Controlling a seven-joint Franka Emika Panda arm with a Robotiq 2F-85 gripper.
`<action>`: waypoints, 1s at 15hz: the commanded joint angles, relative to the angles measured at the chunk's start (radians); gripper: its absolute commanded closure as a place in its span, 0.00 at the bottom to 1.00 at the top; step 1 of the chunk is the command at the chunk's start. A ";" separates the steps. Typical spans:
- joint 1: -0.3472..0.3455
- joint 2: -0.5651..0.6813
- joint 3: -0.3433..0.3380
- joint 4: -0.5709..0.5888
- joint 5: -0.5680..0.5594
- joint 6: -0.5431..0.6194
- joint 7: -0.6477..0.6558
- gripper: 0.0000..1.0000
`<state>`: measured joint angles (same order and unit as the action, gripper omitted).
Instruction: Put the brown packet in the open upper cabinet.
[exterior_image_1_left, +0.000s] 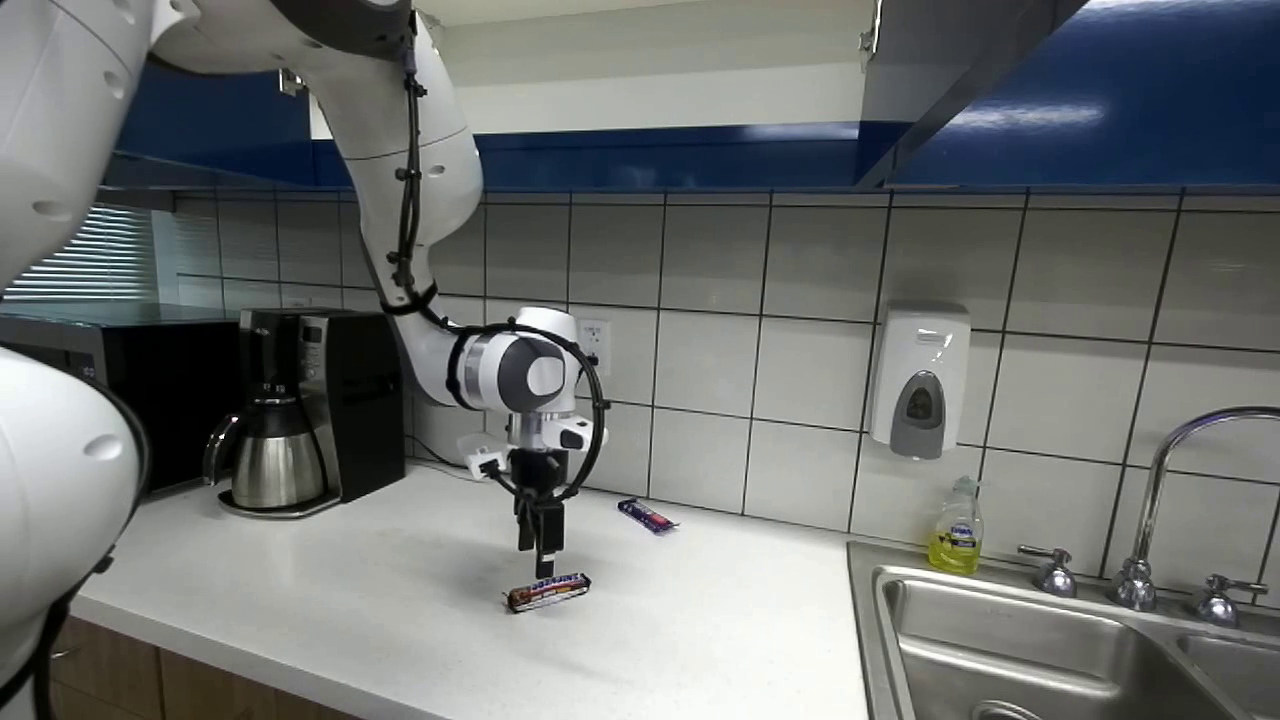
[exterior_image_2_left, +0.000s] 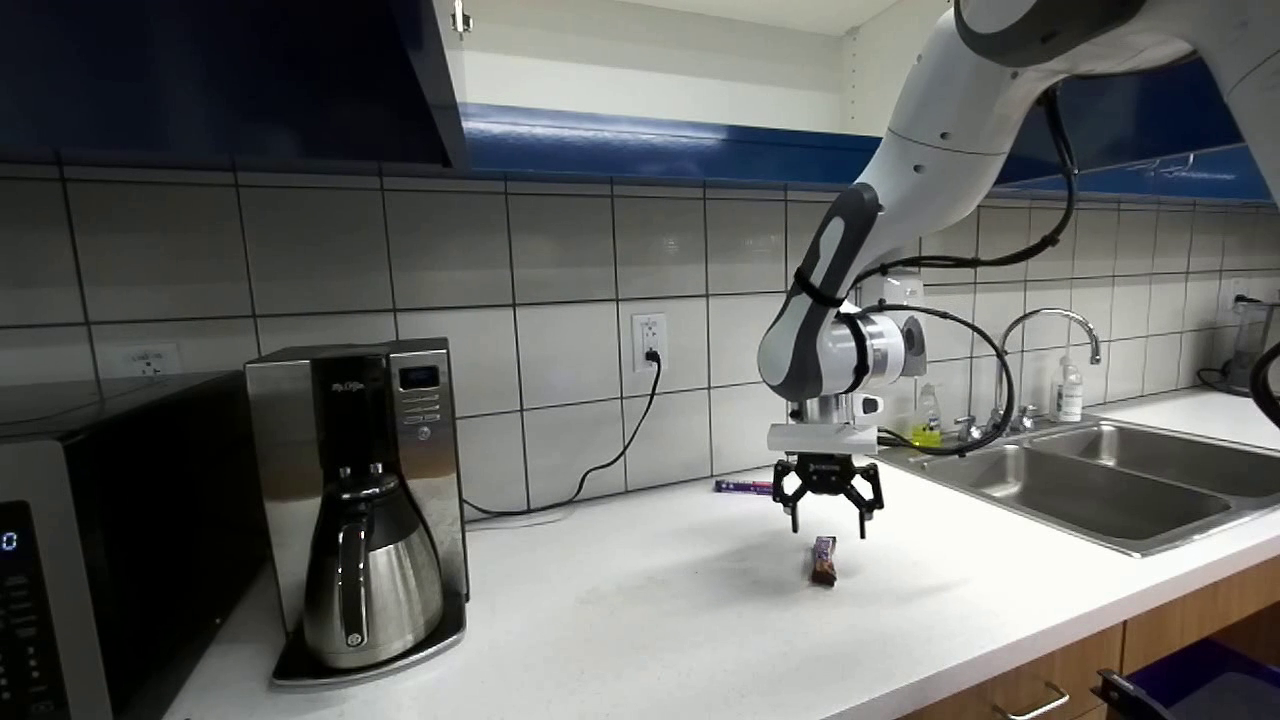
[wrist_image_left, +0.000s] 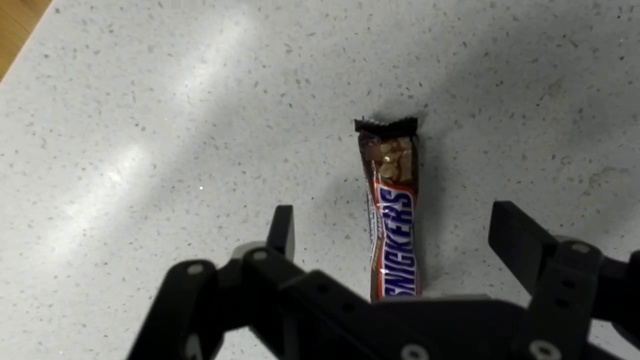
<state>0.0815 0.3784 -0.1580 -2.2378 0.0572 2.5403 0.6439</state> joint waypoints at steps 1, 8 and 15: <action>0.019 0.027 -0.019 0.025 -0.038 0.001 0.070 0.00; 0.023 0.076 -0.031 0.052 -0.051 0.002 0.106 0.00; 0.035 0.127 -0.039 0.094 -0.047 -0.001 0.118 0.00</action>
<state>0.0991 0.4797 -0.1822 -2.1761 0.0349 2.5418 0.7182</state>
